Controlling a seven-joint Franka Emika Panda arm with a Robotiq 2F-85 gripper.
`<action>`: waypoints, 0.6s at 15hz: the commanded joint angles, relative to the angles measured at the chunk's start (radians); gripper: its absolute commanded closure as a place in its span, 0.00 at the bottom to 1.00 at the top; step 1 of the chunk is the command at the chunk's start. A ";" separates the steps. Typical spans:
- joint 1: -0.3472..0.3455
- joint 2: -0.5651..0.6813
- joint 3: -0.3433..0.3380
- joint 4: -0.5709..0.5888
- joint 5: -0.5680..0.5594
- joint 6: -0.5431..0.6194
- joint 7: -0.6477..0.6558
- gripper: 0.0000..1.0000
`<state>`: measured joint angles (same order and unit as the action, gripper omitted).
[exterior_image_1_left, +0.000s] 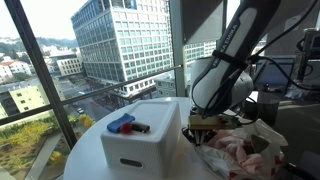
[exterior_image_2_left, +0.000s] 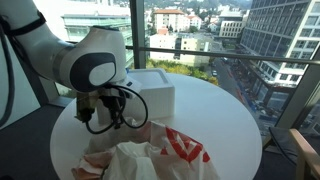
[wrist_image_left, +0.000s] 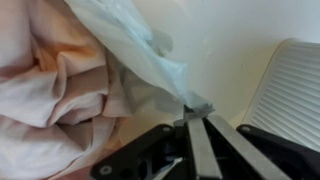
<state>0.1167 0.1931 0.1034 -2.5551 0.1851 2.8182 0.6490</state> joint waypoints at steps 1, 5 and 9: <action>-0.057 -0.061 0.091 -0.017 0.277 0.027 -0.189 0.92; -0.041 -0.178 0.096 -0.034 0.403 0.060 -0.311 0.90; -0.013 -0.300 0.071 -0.047 0.337 0.077 -0.299 0.91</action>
<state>0.0770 0.0101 0.1870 -2.5597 0.5388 2.8691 0.3620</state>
